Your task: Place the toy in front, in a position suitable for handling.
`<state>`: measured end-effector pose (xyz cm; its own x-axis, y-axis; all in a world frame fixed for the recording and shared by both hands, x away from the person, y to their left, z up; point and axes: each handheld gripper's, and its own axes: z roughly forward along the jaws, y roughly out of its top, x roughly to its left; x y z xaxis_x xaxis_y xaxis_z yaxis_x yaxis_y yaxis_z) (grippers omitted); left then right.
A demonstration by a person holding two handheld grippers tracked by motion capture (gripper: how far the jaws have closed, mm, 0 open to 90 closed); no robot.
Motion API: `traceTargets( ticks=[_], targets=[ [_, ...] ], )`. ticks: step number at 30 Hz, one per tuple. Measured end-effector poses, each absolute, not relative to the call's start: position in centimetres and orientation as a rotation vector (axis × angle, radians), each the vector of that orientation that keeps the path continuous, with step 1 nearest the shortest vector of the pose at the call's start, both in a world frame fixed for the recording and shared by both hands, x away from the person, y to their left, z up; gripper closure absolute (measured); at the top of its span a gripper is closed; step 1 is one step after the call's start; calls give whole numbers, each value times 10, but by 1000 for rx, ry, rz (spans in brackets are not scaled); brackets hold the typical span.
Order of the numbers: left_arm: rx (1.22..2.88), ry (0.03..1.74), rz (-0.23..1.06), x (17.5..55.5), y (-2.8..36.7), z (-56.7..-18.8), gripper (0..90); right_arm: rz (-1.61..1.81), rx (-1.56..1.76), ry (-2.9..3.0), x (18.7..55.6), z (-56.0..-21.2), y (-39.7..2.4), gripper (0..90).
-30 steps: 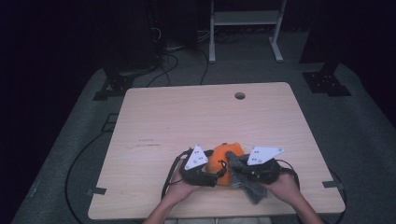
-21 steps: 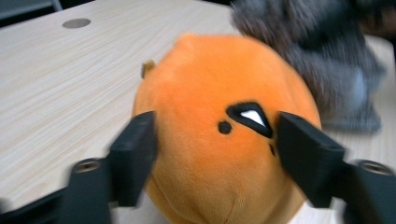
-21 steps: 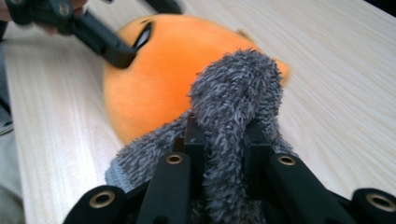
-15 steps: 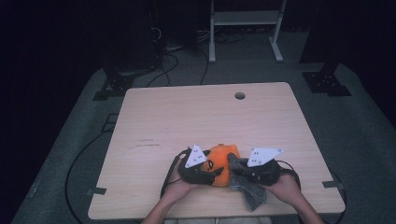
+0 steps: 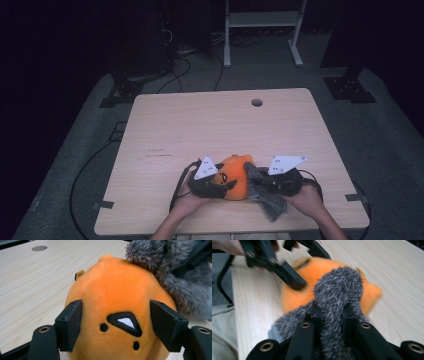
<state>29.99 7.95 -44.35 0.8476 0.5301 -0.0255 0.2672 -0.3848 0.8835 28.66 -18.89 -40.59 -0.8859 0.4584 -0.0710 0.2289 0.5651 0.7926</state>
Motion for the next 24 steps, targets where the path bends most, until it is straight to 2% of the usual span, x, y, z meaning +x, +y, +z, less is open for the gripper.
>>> traceTargets(
  ticks=[5, 12, 19, 21, 24],
  targets=[
    [1994, 561, 333, 298, 77, -444, 290, 1155, 682, 2521, 295, -416, -212, 762],
    [2013, 534, 368, 293, 72, -444, 326, 1197, 608, 2488, 291, -406, -191, 760],
    [2033, 497, 345, 292, 70, -442, 323, 1169, 708, 2495, 298, -417, -209, 760],
    [2037, 488, 335, 291, 70, -441, 313, 1235, 669, 2485, 293, -410, -203, 759],
    [1981, 585, 243, 300, 78, -438, 214, 1251, 620, 2489, 291, -407, -193, 760]
  ],
)
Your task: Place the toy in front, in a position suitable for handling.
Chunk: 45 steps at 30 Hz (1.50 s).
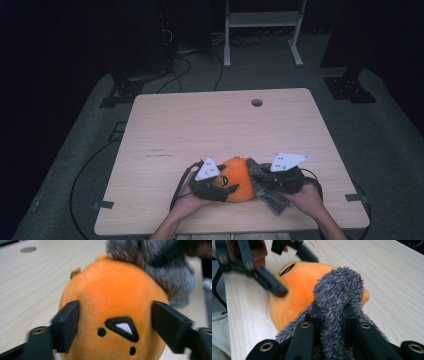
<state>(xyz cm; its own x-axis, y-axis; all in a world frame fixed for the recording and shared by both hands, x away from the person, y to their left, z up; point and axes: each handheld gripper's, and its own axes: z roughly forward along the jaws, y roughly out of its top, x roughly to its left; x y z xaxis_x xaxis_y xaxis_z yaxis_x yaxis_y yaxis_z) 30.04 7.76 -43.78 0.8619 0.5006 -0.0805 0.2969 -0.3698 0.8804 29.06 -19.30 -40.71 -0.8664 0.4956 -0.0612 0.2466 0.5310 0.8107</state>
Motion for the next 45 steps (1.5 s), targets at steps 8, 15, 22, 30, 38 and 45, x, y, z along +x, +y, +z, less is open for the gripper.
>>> traceTargets(
  ticks=[8, 15, 22, 30, 38, 45],
  targets=[
    [2006, 551, 262, 297, 75, -441, 306, 1222, 749, 2521, 301, -422, -217, 760],
    [2011, 545, 271, 296, 77, -443, 317, 1268, 676, 2481, 299, -411, -198, 759],
    [2026, 512, 281, 294, 71, -443, 315, 1250, 785, 2498, 305, -420, -215, 758],
    [1979, 618, 213, 305, 79, -437, 176, 1258, 721, 2493, 304, -416, -206, 758],
    [2030, 540, 272, 295, 74, -440, 322, 1201, 802, 2501, 312, -420, -215, 759],
    [1998, 550, 147, 302, 80, -438, 214, 1258, 775, 2461, 308, -412, -205, 758]
  ],
)
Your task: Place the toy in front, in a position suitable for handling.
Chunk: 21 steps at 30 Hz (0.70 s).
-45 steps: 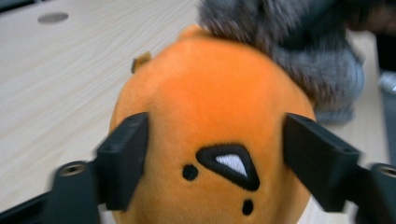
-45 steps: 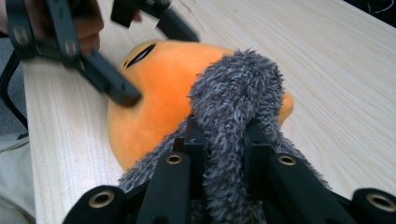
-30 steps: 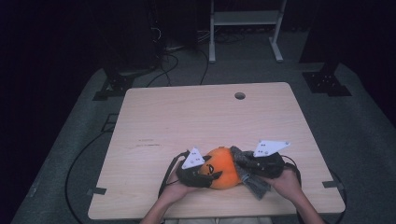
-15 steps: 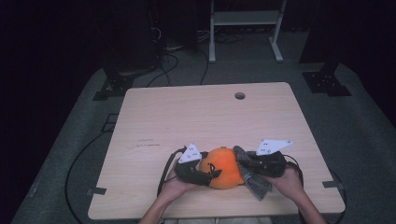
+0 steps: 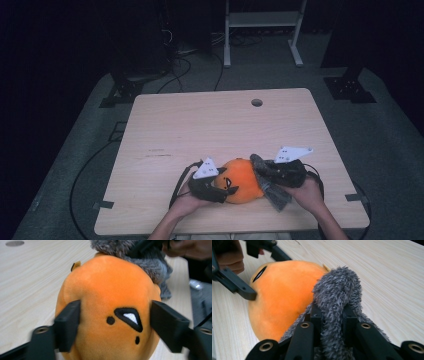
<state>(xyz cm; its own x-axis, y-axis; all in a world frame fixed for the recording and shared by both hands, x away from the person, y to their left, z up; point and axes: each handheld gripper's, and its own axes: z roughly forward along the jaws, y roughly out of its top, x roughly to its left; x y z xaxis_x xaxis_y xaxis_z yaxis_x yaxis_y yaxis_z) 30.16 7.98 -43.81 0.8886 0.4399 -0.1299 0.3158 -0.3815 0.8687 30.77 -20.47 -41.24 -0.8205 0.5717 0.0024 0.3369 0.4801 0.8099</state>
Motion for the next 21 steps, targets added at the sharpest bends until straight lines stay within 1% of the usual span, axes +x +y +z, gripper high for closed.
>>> traceTargets(
  ticks=[1, 2, 4, 5, 7, 9, 12, 14, 17, 19, 21],
  targets=[
    [1975, 583, 116, 306, 82, -436, 169, 1259, 773, 2466, 308, -413, -205, 758],
    [1952, 624, 111, 309, 84, -435, 151, 1252, 758, 2467, 307, -414, -205, 758],
    [1970, 671, 131, 312, 83, -437, 128, 1315, 751, 2476, 305, -412, -205, 757],
    [1981, 668, 134, 312, 82, -439, 145, 1344, 745, 2473, 303, -411, -205, 757],
    [1986, 654, 175, 308, 81, -441, 226, 1299, 715, 2471, 301, -410, -200, 757],
    [1996, 658, 202, 306, 81, -440, 271, 1290, 731, 2479, 302, -412, -202, 758],
    [1977, 695, 199, 306, 82, -441, 284, 1196, 761, 2498, 303, -418, -210, 760],
    [1977, 694, 207, 306, 79, -442, 285, 1211, 761, 2514, 299, -420, -212, 762],
    [1995, 670, 251, 303, 70, -442, 292, 1322, 651, 2519, 290, -408, -199, 760],
    [2003, 658, 277, 301, 68, -441, 297, 1279, 590, 2514, 288, -403, -186, 760],
    [1988, 656, 271, 300, 71, -442, 315, 1267, 623, 2507, 292, -406, -186, 760]
  ],
)
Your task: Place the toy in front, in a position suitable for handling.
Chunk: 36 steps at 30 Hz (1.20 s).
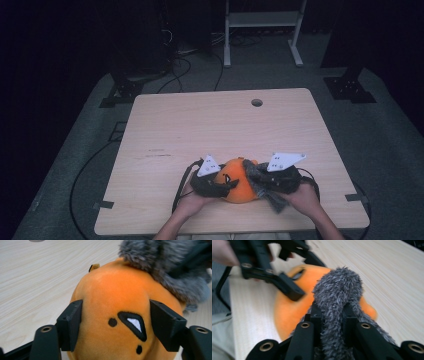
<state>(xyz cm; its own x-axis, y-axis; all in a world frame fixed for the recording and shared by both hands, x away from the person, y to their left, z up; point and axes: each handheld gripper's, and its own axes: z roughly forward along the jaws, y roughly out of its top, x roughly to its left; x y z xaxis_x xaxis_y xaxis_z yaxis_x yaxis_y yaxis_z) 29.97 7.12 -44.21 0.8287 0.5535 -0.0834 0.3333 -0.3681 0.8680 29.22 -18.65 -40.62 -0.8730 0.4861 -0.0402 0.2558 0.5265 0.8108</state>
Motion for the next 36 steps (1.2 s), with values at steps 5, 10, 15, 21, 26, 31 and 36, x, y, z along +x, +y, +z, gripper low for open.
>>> traceTargets(
  ticks=[5, 10, 15, 21, 26, 31, 36],
  targets=[
    [2012, 608, 272, 295, 66, -440, 317, 1196, 782, 2479, 304, -415, -208, 767],
    [2020, 630, 197, 302, 74, -433, 173, 1235, 717, 2471, 298, -409, -198, 766],
    [2003, 795, 18, 318, 78, -446, 75, 1315, 682, 2523, 298, -412, -203, 764],
    [1995, 658, 403, 296, 65, -435, 315, 1296, 664, 2476, 300, -402, -197, 764],
    [2016, 572, 518, 285, 58, -439, 313, 1251, 769, 2465, 311, -412, -207, 765],
    [2040, 486, 563, 275, 50, -439, 304, 1316, 740, 2448, 306, -404, -207, 763],
    [1991, 587, 348, 291, 66, -437, 162, 1281, 689, 2499, 303, -409, -199, 765]
  ],
)
